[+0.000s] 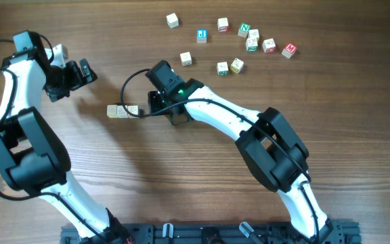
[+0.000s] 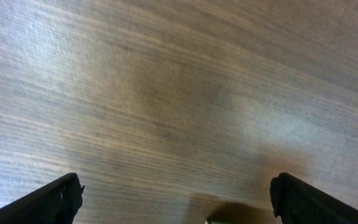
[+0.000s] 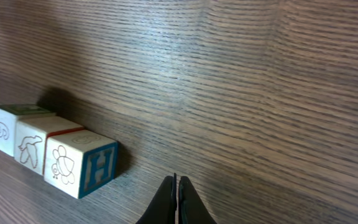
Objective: Form a horizontal line
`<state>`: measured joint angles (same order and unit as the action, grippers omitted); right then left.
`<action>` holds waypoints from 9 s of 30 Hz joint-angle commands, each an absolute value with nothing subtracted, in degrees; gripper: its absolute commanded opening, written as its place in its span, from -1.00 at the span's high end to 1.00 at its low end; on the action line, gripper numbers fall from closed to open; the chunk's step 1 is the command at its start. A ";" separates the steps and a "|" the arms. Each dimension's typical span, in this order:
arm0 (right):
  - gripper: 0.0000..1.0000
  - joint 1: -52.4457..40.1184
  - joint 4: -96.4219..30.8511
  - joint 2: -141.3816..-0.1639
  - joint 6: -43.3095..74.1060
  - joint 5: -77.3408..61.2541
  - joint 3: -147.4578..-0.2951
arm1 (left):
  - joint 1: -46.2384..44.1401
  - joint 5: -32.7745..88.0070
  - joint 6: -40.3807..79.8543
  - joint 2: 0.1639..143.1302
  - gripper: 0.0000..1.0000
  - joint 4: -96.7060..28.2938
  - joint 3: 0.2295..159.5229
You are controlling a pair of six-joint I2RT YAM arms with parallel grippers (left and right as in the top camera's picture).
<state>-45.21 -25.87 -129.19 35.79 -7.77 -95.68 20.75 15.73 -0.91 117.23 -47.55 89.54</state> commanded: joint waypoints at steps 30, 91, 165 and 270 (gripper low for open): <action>0.91 -44.53 -23.81 -132.20 42.13 -22.70 -94.37 | 22.35 28.51 -16.34 117.99 0.92 -43.97 72.53; 0.91 -41.21 -29.28 -127.02 38.98 -5.82 -94.59 | 27.88 18.55 -9.98 114.59 0.92 -42.83 78.00; 0.91 -36.71 -31.62 -127.09 42.17 -5.52 -94.37 | 10.44 15.07 -24.97 116.79 0.92 -45.47 80.49; 0.91 -47.03 -12.64 -133.75 44.95 -20.08 -93.30 | 26.52 12.32 -6.59 116.62 -1.00 -51.94 87.99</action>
<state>-46.74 -12.97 -132.27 43.99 -20.32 -93.71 26.41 12.23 -6.72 116.31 -51.90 87.42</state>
